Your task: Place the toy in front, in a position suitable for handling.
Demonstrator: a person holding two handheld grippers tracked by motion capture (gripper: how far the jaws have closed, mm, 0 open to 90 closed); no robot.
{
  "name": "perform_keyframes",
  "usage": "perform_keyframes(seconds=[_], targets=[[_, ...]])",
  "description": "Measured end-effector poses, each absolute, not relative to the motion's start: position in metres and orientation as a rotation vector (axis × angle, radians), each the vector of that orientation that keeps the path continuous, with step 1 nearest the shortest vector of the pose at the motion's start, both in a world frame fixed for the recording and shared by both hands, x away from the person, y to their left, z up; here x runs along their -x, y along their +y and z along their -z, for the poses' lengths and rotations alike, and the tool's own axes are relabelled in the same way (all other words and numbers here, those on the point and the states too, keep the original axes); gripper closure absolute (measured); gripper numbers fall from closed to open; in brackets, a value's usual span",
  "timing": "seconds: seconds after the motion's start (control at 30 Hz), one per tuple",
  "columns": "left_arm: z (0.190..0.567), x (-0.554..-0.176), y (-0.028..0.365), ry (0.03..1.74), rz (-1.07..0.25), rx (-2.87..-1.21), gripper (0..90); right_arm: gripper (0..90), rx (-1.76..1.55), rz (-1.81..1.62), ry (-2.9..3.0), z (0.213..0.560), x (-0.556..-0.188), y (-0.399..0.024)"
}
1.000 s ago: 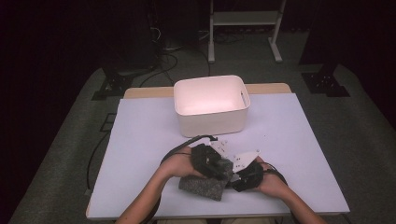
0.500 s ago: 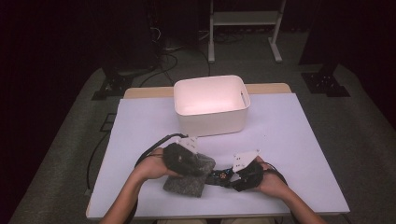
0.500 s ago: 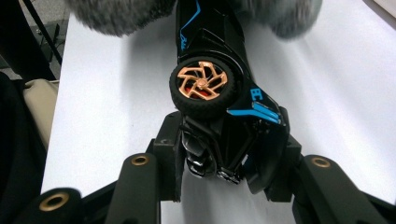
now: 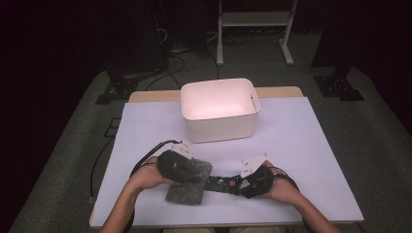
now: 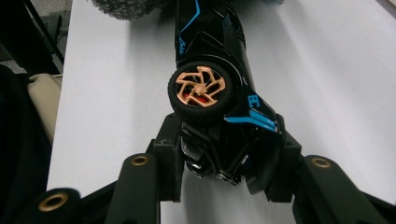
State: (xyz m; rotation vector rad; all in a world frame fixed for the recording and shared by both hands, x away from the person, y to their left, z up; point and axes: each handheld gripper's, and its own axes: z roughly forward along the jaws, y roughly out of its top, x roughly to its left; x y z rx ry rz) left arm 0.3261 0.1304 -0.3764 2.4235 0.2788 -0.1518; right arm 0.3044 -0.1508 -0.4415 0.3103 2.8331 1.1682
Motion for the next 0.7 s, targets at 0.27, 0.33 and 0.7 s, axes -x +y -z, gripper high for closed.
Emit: perform_keyframes(seconds=[0.27,0.33,0.7], targets=[[0.379,-0.326,0.121,0.252,0.174,-2.401,77.6,54.5,-0.292,-1.18,2.85,0.433,-0.307,-0.148],[0.38,-0.326,0.119,0.249,0.178,-2.398,77.6,55.7,-0.281,-1.16,2.856,0.432,-0.307,-0.148],[0.378,-0.326,0.124,0.252,0.185,-2.381,77.4,57.1,-0.233,-1.077,2.9,0.425,-0.31,-0.154]])
